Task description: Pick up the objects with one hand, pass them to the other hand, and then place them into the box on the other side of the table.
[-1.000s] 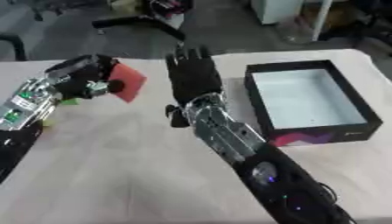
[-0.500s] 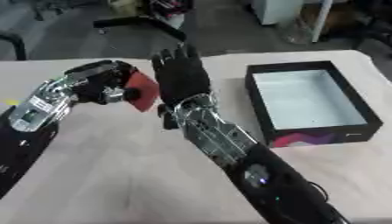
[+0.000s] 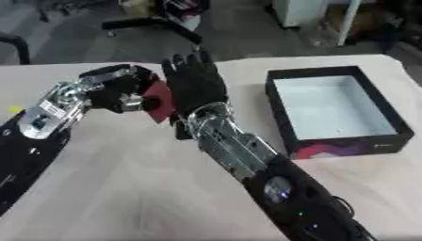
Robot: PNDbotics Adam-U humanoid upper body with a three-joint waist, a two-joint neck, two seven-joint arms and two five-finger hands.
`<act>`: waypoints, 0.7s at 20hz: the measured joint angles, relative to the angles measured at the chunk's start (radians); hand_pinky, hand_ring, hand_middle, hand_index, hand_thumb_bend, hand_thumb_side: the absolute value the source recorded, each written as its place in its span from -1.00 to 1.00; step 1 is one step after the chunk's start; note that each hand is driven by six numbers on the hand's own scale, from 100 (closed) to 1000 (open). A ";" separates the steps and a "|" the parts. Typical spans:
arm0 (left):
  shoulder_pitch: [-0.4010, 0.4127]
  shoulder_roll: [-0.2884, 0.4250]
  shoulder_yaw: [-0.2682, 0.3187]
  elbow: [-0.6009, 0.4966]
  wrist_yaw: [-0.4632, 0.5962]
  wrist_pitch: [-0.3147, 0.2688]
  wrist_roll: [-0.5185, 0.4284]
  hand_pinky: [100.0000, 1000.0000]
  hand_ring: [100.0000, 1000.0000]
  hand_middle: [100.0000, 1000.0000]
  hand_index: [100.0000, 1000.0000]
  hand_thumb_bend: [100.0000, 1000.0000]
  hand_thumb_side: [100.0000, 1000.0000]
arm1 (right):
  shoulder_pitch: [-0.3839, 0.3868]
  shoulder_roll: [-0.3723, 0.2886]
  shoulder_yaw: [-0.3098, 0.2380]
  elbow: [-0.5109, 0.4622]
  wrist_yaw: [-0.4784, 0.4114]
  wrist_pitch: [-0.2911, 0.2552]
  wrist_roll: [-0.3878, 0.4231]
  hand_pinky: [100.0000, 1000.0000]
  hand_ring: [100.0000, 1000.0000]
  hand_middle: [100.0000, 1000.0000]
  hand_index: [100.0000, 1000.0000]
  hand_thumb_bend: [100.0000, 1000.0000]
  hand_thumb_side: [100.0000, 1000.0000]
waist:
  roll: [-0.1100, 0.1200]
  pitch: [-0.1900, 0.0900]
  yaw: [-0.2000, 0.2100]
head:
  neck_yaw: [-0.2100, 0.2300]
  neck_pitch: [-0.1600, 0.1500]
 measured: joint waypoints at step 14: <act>-0.030 -0.001 0.005 0.027 -0.008 -0.041 -0.097 0.23 -0.27 -0.40 -0.07 -0.54 -0.41 | -0.009 -0.003 0.013 -0.029 -0.149 0.038 0.027 0.89 0.69 0.72 0.45 -0.86 -1.00 | -0.002 0.000 -0.001 | 0.008 0.000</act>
